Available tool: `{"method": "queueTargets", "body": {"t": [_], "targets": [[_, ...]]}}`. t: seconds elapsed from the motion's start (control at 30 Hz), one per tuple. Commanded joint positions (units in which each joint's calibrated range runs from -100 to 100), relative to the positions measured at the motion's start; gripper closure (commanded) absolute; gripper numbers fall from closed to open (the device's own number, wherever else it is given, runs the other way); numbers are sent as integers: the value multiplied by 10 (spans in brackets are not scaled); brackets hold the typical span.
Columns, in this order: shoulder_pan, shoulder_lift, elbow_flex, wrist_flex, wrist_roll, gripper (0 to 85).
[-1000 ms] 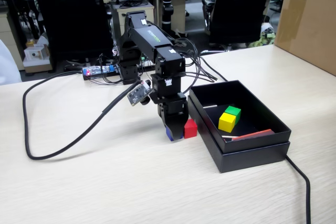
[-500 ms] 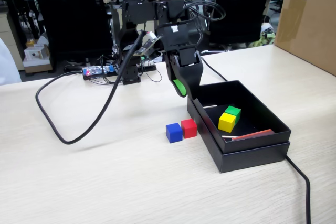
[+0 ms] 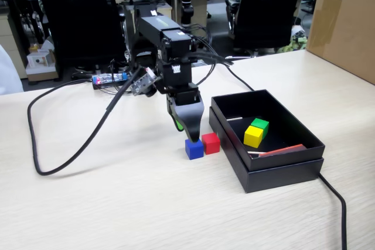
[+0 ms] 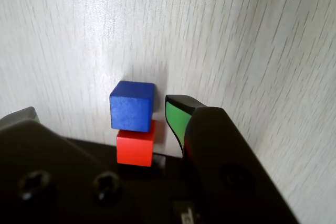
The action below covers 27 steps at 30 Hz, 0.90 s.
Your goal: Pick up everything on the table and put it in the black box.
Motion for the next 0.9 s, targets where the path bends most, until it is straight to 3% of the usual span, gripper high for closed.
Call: {"method": "queueTargets", "body": {"t": [0.0, 0.6, 0.77, 0.83, 0.87], "targets": [[-1, 7, 56, 0, 1, 374], [11, 100, 79, 0, 14, 390], [12, 124, 102, 0, 14, 511], [12, 132, 112, 0, 14, 600], [11, 137, 124, 0, 14, 690]]}}
